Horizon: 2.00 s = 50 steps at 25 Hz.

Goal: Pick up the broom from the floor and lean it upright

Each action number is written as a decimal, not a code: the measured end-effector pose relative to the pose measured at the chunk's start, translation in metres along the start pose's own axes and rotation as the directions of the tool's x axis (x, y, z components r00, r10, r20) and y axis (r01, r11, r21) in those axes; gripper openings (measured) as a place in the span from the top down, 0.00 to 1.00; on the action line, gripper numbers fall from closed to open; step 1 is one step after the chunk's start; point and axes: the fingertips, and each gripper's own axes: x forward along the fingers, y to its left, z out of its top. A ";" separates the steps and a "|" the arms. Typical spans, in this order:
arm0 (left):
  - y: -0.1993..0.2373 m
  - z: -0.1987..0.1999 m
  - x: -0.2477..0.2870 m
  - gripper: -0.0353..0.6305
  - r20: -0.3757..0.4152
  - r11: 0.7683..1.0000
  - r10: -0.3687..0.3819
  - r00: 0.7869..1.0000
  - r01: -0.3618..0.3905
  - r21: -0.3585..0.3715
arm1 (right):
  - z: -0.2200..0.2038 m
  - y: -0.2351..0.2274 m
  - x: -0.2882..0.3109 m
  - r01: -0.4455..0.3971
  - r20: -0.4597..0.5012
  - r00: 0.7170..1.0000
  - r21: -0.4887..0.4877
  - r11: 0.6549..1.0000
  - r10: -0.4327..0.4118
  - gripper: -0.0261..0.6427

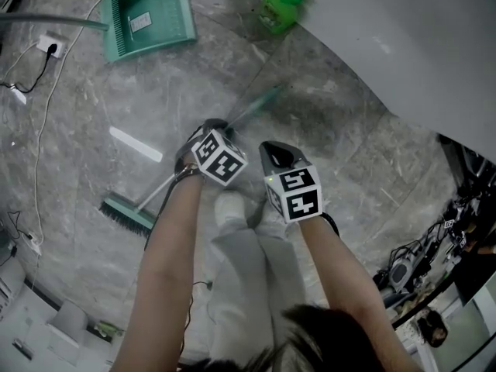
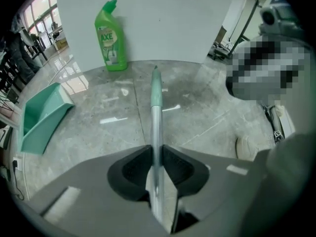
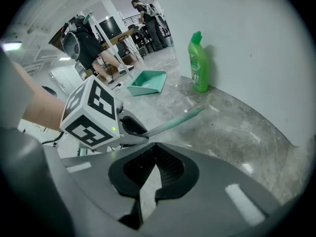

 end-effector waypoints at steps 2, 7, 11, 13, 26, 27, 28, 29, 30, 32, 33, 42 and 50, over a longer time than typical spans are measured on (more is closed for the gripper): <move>0.003 0.008 -0.015 0.83 0.037 1.000 0.002 0.999 -0.002 -0.007 | 0.007 -0.001 -0.010 0.006 0.015 1.000 0.016 1.000 -0.006 0.96; 0.011 0.027 -0.062 0.84 0.105 0.999 0.041 0.994 -0.038 -0.024 | 0.030 0.004 -0.041 0.000 0.033 0.999 -0.035 0.999 0.001 0.96; 0.006 0.047 -0.099 0.84 0.146 0.998 0.052 0.988 -0.048 -0.026 | 0.046 0.007 -0.068 0.003 0.050 0.999 -0.033 0.999 -0.001 0.96; 0.007 0.058 -0.116 0.84 0.168 0.998 0.058 0.984 -0.055 -0.023 | 0.056 0.011 -0.079 -0.002 0.056 0.998 -0.053 0.999 0.005 0.96; -0.012 0.157 -0.223 0.84 0.346 0.997 0.067 0.936 -0.076 0.012 | 0.132 0.028 -0.178 0.023 0.181 0.983 -0.029 0.999 -0.018 0.96; -0.012 0.165 -0.230 0.84 0.356 0.997 0.069 0.932 -0.078 0.012 | 0.137 0.027 -0.186 0.025 0.194 0.981 -0.027 0.999 -0.019 0.96; -0.013 0.174 -0.236 0.84 0.365 0.997 0.070 0.928 -0.081 0.013 | 0.142 0.025 -0.195 0.028 0.209 0.978 -0.024 0.999 -0.022 0.96; -0.014 0.184 -0.241 0.84 0.375 0.997 0.071 0.924 -0.081 0.013 | 0.146 0.023 -0.204 0.033 0.222 0.975 -0.020 0.999 -0.027 0.96; -0.016 0.194 -0.246 0.84 0.387 0.997 0.070 0.919 -0.081 0.010 | 0.149 0.020 -0.213 0.038 0.233 0.972 -0.015 0.999 -0.034 0.96; -0.016 0.215 -0.258 0.84 0.417 0.997 0.076 0.906 -0.081 -0.005 | 0.153 0.016 -0.230 0.049 0.250 0.967 -0.003 0.999 -0.047 0.96; -0.014 0.225 -0.264 0.84 0.432 0.996 0.082 0.898 -0.084 -0.015 | 0.156 0.014 -0.237 0.054 0.258 0.965 0.005 0.999 -0.054 0.96; -0.003 0.309 -0.302 0.83 0.518 0.993 0.115 0.848 -0.104 -0.051 | 0.177 -0.016 -0.288 0.102 0.327 0.936 0.093 0.990 -0.127 0.96; 0.006 0.349 -0.301 0.83 0.502 0.990 0.137 0.854 -0.134 -0.043 | 0.200 -0.038 -0.317 0.136 0.376 0.910 0.123 0.983 -0.173 0.96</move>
